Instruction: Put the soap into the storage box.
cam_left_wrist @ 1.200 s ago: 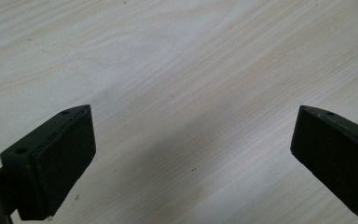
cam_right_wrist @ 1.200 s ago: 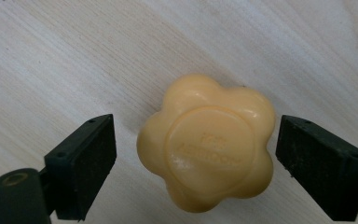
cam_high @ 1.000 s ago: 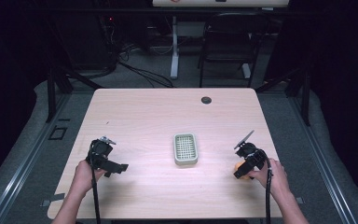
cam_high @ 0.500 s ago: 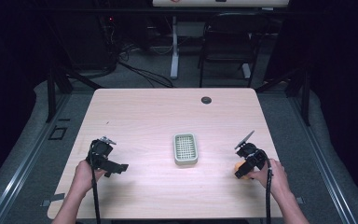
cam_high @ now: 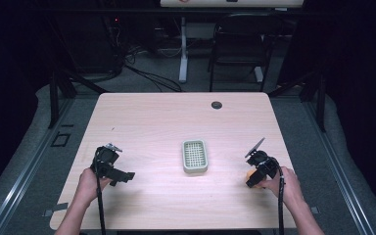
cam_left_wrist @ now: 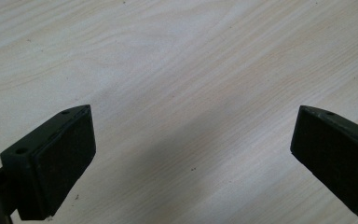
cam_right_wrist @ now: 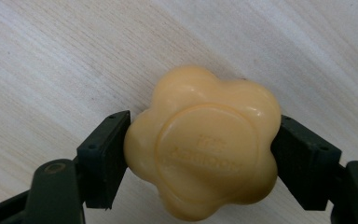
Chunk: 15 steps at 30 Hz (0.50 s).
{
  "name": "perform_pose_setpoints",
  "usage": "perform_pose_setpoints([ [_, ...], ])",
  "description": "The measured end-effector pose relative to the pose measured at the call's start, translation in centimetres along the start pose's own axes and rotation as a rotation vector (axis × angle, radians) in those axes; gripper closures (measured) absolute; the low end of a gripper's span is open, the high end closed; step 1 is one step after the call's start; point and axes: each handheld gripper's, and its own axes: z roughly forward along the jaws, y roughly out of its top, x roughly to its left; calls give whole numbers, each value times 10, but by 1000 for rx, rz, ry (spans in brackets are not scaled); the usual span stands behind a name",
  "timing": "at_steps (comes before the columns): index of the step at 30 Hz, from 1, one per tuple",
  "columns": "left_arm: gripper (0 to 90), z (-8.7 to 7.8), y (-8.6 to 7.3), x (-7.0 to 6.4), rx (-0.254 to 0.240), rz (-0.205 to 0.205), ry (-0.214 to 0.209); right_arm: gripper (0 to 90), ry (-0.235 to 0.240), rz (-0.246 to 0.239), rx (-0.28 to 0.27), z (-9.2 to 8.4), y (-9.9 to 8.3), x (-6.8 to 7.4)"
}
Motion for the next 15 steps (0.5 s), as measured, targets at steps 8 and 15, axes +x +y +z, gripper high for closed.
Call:
perform_pose_setpoints([
  [8, 0, 0, 1, -1, 5, 5, 0, 260, -15, -56, 138, -5, 12, -4],
  [15, 0, 0, 0, 0, 3, 4, 1, 264, 2, -18, 113, -2, 12, -3],
])
